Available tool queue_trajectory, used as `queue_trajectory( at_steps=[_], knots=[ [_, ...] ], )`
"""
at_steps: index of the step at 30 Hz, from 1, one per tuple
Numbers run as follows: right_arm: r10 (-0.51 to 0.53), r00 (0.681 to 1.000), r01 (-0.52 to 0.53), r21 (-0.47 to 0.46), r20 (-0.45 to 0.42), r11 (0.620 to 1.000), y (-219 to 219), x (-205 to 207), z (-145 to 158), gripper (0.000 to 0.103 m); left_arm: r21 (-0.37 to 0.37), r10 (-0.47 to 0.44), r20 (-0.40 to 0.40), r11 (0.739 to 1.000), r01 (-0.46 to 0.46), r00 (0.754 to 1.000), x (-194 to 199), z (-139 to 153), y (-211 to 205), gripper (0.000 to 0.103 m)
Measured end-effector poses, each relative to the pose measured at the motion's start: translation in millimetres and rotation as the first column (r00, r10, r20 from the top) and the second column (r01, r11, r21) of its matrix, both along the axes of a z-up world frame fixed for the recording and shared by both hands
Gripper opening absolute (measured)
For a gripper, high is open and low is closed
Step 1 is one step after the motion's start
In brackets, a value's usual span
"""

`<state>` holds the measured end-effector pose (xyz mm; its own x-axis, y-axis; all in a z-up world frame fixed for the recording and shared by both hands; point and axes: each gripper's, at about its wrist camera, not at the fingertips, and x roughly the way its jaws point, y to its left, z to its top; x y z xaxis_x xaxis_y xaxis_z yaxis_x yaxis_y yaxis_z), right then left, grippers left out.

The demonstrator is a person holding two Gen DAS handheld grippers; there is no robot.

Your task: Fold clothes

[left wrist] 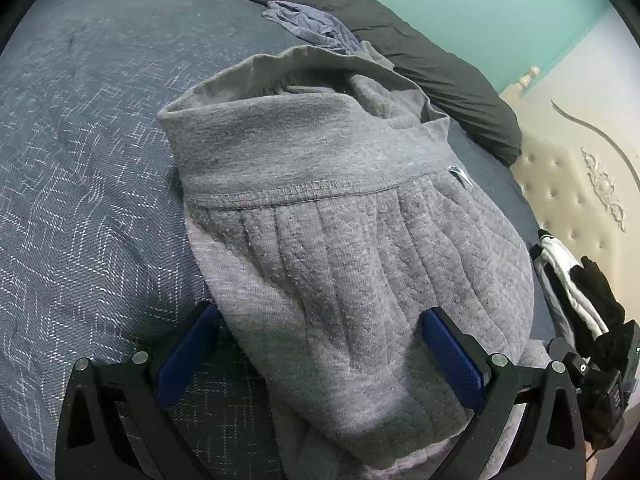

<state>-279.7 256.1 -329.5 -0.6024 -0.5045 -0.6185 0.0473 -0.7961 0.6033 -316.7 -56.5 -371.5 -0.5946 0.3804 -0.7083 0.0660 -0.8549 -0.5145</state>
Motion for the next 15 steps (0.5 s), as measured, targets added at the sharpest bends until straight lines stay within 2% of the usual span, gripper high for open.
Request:
queue_trajectory(
  at_steps=[6,10,12,13,15],
  knots=[
    [-0.002,1.0,0.002,-0.002,0.001,1.0,0,0,0,0.093,0.012,-0.009,-0.004,1.0,0.009,1.0,0,0,1,0.103],
    [-0.004,1.0,0.004,-0.001,0.001,1.0,0,0,0,0.093,-0.01,-0.005,-0.03,1.0,0.004,1.0,0,9,-1,0.103],
    [-0.003,1.0,0.003,-0.002,0.001,1.0,1,0,0,0.093,-0.024,-0.003,-0.045,1.0,0.001,0.999,0,16,-3,0.095],
    [-0.004,1.0,0.004,-0.002,0.001,1.0,1,0,0,0.093,-0.031,-0.002,-0.053,1.0,0.0,0.999,0,19,-4,0.086],
    [-0.003,1.0,0.004,-0.003,0.001,1.0,1,1,0,0.093,-0.045,0.0,-0.069,0.999,-0.003,0.998,0,25,-5,0.082]
  ],
)
